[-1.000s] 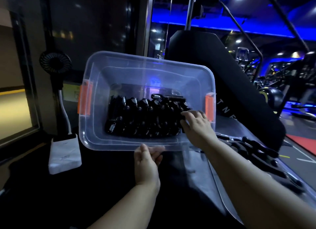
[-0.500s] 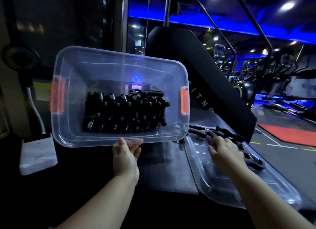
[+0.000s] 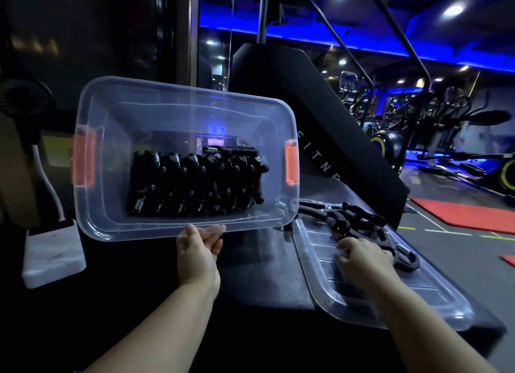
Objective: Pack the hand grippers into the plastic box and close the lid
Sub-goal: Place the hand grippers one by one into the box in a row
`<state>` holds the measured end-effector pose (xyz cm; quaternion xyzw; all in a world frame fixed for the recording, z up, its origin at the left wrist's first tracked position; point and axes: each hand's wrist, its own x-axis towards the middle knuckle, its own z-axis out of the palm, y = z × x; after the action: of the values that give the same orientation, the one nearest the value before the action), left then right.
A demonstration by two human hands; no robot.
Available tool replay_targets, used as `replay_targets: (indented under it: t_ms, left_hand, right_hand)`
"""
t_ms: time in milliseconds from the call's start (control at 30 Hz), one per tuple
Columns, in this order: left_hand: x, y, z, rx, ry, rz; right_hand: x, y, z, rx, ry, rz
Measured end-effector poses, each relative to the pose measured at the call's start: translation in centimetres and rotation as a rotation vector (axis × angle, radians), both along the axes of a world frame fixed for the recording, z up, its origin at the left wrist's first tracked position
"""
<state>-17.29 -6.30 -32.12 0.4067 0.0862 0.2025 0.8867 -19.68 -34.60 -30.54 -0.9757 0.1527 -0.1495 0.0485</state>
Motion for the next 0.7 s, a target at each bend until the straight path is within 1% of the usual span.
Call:
replay_targets:
  t_ms: [133, 200, 300, 400, 467, 567, 700]
  left_hand:
    - [0.0, 0.1, -0.1, 0.003, 0.004, -0.003]
    - [0.1, 0.1, -0.1, 0.006, 0.010, -0.003]
    - [0.1, 0.1, -0.1, 0.008, 0.011, -0.001]
    - [0.1, 0.1, -0.2, 0.008, 0.007, -0.001]
    - [0.0, 0.1, -0.3, 0.006, 0.006, -0.001]
    - [0.1, 0.1, -0.3, 0.001, 0.004, -0.001]
    - [0.2, 0.0, -0.4, 0.003, 0.000, -0.003]
  right_hand:
    - [-0.3, -1.5, 0.6, 0.069, -0.117, -0.143]
    - [-0.2, -2.9, 1.0, 0.117, -0.136, -0.221]
    - [0.3, -4.3, 1.2, 0.216, -0.066, -0.261]
    - [0.6, -5.0, 0.8, 0.274, 0.012, -0.237]
    - [0.6, -5.1, 0.7, 0.246, 0.045, -0.232]
    - [0.4, -4.9, 1.1, 0.166, 0.100, -0.309]
    - [0.0, -4.2, 0.9, 0.123, 0.077, -0.323]
